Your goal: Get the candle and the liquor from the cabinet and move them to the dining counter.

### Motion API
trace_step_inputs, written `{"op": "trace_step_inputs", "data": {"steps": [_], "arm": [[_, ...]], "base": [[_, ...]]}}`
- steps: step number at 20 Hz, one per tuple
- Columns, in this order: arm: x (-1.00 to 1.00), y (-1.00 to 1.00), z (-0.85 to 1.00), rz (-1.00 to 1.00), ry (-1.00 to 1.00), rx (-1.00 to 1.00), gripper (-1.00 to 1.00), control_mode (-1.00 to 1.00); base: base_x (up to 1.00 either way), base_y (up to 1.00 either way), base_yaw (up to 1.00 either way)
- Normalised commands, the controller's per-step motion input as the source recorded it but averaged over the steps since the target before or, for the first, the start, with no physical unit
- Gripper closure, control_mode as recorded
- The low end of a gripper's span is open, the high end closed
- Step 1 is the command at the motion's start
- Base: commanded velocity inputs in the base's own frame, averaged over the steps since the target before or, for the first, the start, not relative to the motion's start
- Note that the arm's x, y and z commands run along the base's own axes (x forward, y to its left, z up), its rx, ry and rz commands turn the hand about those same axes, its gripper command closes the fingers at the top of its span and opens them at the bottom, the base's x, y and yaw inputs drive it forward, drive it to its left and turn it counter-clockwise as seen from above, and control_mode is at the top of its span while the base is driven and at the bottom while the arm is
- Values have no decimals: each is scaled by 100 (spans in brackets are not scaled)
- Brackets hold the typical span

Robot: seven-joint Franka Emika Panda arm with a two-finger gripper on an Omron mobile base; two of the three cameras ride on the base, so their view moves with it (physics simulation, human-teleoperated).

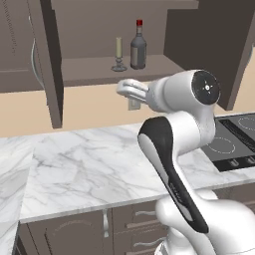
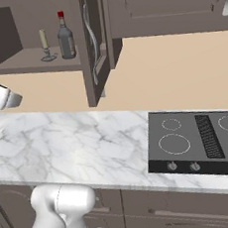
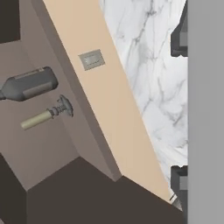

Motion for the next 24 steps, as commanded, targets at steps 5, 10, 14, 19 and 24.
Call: {"op": "trace_step_inputs", "data": {"steps": [5, 10, 14, 19, 24], "arm": [[32, -31, 8, -6, -14, -11, -100, -100], [21, -23, 10, -2, -14, -12, -100, -100], [8, -19, 20, -1, -12, -7, -100, -100], [8, -9, 41, 0, -10, -1, -100, -100], [3, -6, 24, 0, -5, 0, -100, -100]], "base": [[0, 0, 0], [0, 0, 0], [0, 0, 0], [0, 0, 0], [0, 0, 0]]}}
